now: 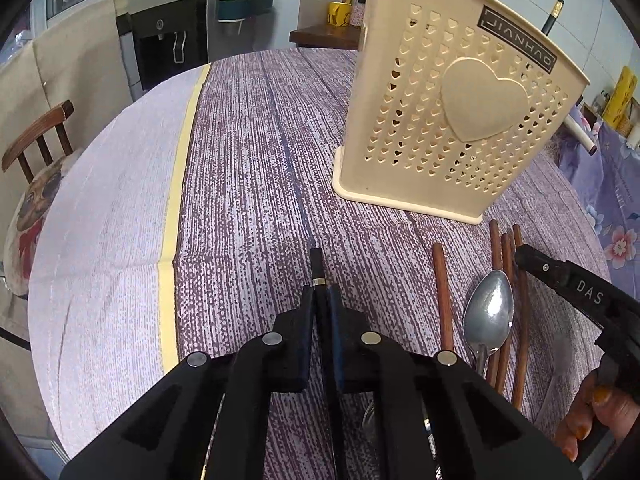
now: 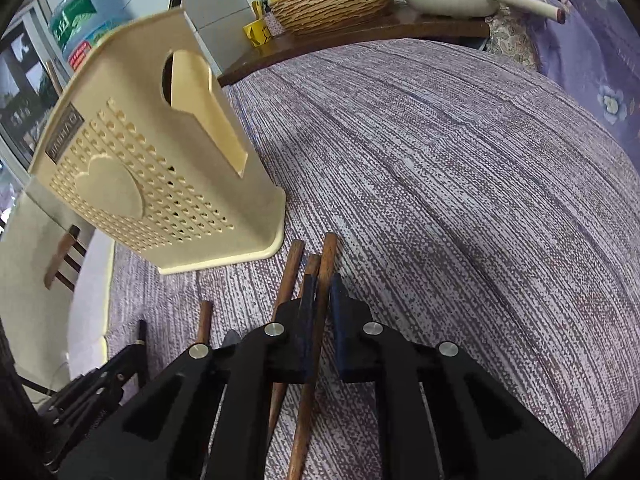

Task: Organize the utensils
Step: 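Lift both held chopsticks and carry them above the cream holder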

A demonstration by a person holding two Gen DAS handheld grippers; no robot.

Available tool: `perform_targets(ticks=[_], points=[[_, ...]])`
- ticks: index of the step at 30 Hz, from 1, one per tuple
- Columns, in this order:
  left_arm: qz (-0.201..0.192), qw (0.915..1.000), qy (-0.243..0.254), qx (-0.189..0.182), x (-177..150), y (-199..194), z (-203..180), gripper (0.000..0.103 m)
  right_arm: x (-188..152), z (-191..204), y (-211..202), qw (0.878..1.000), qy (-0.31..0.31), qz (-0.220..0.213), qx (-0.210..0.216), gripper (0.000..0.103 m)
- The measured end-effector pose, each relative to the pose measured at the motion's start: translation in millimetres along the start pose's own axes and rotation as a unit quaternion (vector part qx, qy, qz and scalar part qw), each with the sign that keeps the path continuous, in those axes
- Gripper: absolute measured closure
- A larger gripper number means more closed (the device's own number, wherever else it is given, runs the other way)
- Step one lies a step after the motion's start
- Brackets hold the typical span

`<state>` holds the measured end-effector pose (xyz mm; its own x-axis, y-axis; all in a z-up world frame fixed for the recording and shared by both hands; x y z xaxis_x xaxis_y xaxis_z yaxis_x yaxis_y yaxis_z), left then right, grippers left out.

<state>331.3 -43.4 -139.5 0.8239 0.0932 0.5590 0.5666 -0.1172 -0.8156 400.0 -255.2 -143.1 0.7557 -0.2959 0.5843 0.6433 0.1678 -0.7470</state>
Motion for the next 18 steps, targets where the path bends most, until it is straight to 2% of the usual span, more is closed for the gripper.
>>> perform_targets(ticks=[4,9,18], points=[[-0.010,0.9998,-0.010,-0.011,7,-4,2,0.094,4,1,-12,0.999,0.025,-0.014,0.040,0.094],[-0.035,0.9987,-0.017,-0.033,16,-22,0,0.095,14,6,-38,0.996,0.020,-0.043,0.070,0.094],[-0.100,0.9931,-0.011,-0.059,41,-76,-3,0.095,25,39,-119,0.984,-0.050,-0.111,0.130,0.095]])
Point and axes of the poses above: each gripper's, at about its wrist camera, not at the fingertips, and y roughly the way its jaws point, z to its left, x to its top, the point moved 9 cm from there along y, roughly the way its jaws point, and after that the axes turned 3 degrees about -y, right-handed, at the moved point
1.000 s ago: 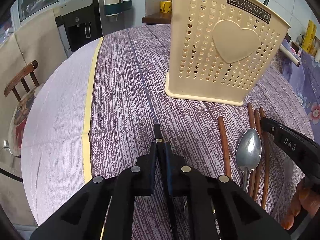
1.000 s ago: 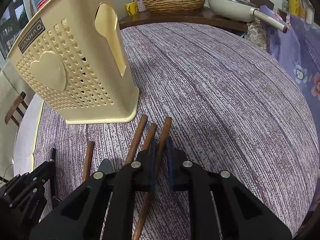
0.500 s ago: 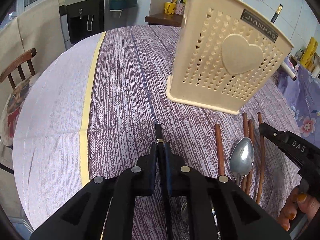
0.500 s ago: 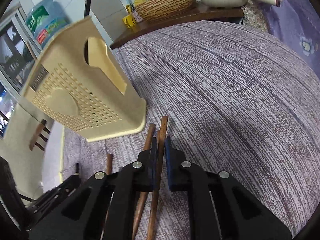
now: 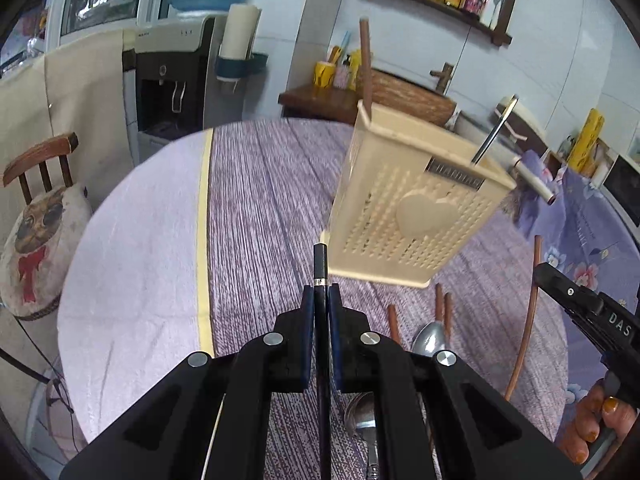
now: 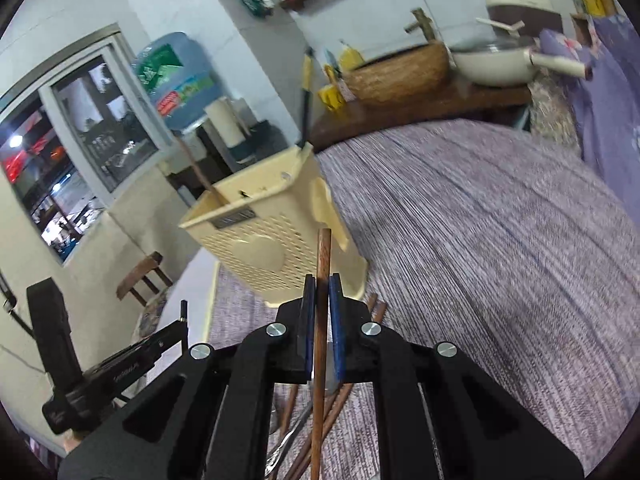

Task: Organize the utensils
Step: 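Lift both held chopsticks and carry them above the cream holder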

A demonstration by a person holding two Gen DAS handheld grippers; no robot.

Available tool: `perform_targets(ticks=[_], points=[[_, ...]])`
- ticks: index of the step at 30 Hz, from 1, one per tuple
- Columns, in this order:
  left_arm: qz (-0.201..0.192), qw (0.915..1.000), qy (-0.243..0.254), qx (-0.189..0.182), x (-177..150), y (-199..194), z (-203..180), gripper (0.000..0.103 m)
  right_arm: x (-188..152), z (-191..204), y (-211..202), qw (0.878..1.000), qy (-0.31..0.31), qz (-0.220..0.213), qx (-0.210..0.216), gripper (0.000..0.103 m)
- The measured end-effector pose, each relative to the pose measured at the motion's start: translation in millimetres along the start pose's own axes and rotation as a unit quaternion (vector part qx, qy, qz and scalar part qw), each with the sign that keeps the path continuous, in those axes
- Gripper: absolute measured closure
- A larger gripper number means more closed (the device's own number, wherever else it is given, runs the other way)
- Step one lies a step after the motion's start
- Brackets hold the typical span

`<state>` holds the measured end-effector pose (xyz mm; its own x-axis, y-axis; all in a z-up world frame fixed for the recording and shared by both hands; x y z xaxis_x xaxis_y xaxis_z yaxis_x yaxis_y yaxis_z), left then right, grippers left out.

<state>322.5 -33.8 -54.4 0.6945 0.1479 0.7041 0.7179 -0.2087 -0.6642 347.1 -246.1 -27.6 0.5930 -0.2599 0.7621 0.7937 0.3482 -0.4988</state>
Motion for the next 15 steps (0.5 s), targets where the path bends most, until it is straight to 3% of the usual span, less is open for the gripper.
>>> perform_targets(ticks=[8,15], points=[[-0.066,0.9976,0.010,-0.015,26,-45,-5,0.095,17,21,-47,0.998,-0.041,-0.035,0.024,0.095],[-0.098,0.9949,0.014,-0.018,41,-65,-8,0.095,29,37,-65,0.996,-0.068,-0.051,0.036,0.095]])
Point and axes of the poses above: each gripper's, at about its wrist camera, not at the fingertips, and y roughly the way its jaws point, z to its left, x to its top, the point moved 9 cm from there along y, roughly the way its jaws point, and after that the axes turned 3 degrees about -y, right-handed, at the moved point
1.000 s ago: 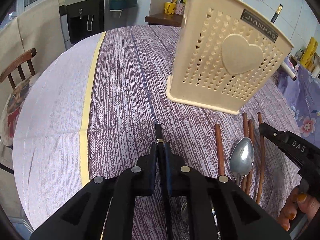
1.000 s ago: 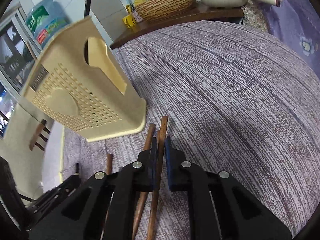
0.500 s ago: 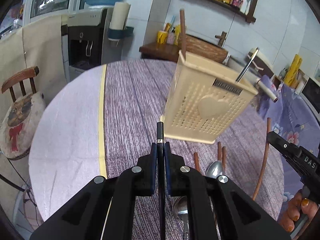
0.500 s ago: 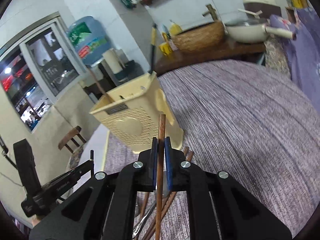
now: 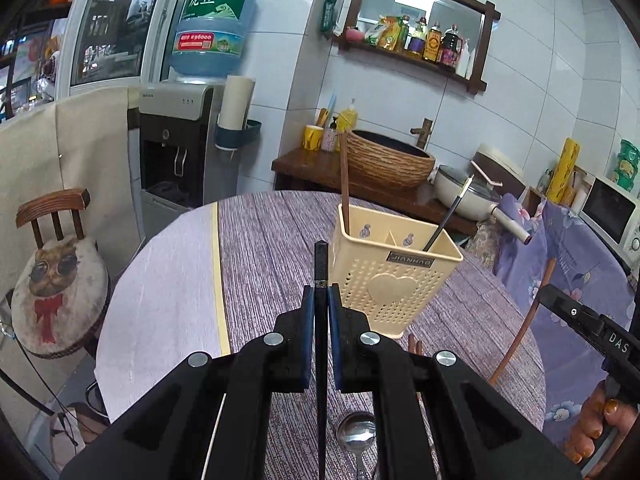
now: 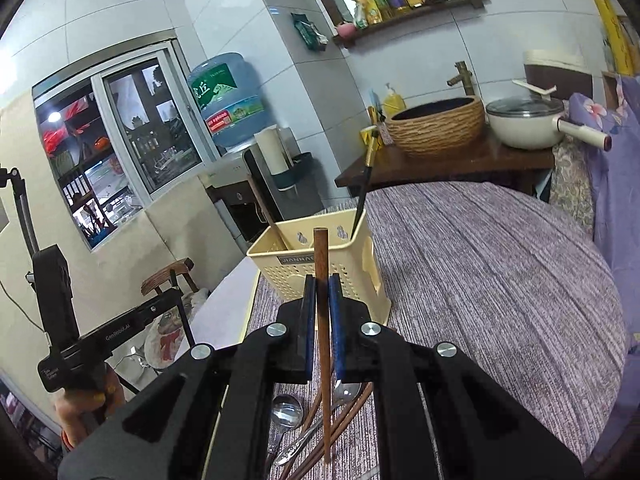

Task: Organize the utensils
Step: 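Lift both held chopsticks and carry them above the cream holder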

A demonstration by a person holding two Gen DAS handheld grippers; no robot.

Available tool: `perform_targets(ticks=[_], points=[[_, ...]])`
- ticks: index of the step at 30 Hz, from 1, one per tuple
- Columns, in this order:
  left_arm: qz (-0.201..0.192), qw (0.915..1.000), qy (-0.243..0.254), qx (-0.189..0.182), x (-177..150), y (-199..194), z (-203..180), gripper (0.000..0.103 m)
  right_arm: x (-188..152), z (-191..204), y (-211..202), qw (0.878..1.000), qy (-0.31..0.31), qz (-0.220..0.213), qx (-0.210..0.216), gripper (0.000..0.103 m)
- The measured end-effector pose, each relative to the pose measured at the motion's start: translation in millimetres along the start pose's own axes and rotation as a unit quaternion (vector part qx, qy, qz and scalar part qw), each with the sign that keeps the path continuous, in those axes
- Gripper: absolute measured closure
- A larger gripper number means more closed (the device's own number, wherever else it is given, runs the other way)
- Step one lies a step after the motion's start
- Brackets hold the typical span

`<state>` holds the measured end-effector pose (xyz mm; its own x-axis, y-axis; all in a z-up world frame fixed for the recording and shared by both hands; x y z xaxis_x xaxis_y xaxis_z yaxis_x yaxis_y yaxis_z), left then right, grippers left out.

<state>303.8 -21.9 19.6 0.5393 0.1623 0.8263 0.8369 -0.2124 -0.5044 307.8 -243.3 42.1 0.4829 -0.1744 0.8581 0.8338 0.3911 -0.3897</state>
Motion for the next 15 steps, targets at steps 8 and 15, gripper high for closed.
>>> perform_targets(ticks=[8,15], points=[[-0.021,0.9998,0.005,-0.002,15,-7,-2,0.095,18,12,-3,1.000,-0.029,-0.008,0.005,0.095],[-0.031,0.9994,0.011,-0.007,30,-11,-4,0.095,33,20,-1,0.999,-0.039,-0.007,0.016,0.095]])
Point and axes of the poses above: each gripper's, at about its wrist camera, not at the fingertips, and y roughly the way its jaws point, z to its left, x to its top, the point moved 9 cm from there along y, roughly the way its jaws point, and after that the axes turned 3 degrees about -y, right-handed, at the moved point
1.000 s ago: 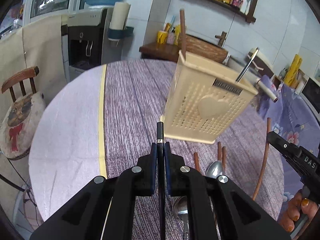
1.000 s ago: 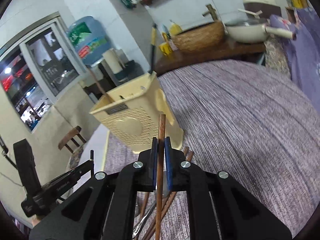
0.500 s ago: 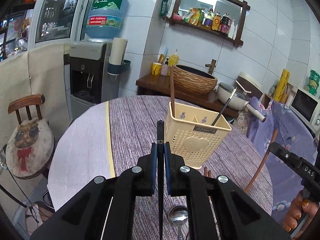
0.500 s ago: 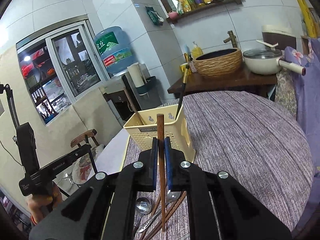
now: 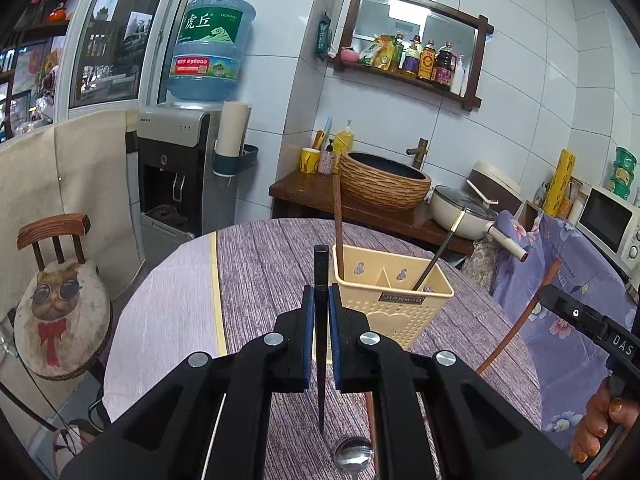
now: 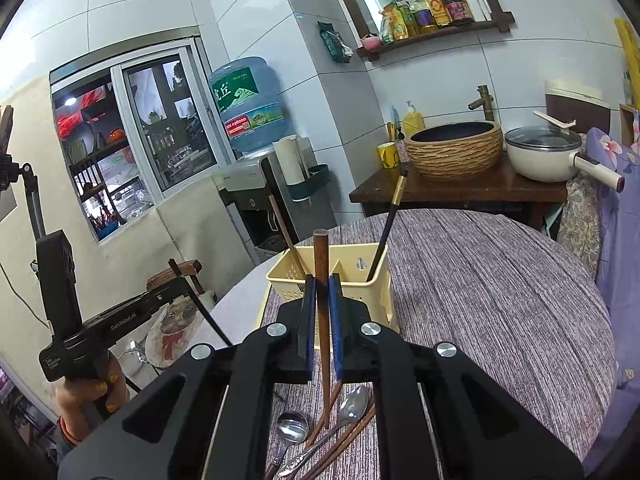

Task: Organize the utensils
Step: 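Lift both held chopsticks and carry them above the cream holder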

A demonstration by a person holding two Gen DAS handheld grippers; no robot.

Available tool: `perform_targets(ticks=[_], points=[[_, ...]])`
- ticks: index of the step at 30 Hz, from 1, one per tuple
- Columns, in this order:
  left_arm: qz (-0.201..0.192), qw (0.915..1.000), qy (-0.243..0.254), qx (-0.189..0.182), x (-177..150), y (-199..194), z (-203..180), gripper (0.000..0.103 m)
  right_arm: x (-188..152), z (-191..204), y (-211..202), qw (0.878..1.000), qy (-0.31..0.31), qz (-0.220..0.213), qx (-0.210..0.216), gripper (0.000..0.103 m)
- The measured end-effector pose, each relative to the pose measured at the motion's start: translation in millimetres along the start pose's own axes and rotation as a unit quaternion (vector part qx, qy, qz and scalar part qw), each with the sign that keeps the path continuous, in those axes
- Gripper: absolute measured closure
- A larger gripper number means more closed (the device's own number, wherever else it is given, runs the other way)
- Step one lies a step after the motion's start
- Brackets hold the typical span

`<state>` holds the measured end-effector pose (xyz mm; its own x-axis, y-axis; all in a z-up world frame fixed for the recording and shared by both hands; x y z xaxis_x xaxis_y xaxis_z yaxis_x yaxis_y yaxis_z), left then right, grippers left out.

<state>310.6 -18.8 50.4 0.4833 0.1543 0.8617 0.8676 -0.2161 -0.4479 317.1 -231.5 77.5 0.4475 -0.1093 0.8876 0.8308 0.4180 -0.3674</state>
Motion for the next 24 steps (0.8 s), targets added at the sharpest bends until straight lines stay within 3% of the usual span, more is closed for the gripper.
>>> perform_targets(ticks=[6,16,21,24], points=[[-0.005,0.9998,0.000,-0.022,28,-2,-9,0.095,31,5,5,1.000,-0.008,-0.001,0.011,0.095],[-0.022,0.9960,-0.010,-0.086,117,-11,-41,0.095,127,14,5,0.999,-0.015,-0.043,0.010,0.095],[-0.046,0.9951,-0.034,-0.081,154,-2,-44,0.095,165,13,5,0.995,-0.033,-0.091,-0.023,0.095],[-0.057,0.9955,-0.041,-0.063,156,14,-41,0.095,165,5,16,0.993,-0.038,-0.102,-0.045,0.095]])
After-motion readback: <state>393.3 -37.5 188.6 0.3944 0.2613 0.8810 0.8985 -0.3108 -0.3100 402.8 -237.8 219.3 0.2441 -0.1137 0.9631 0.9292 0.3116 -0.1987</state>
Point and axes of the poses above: each gripper's, at about its wrist camera, not at the fingertips, and y roughly the way its jaws point, z to its left, x to its top, the point moved 9 cm from there along y, roughly the way its jaws point, and after that the axes turned 3 degrees about -y, right-handed, at the moved point
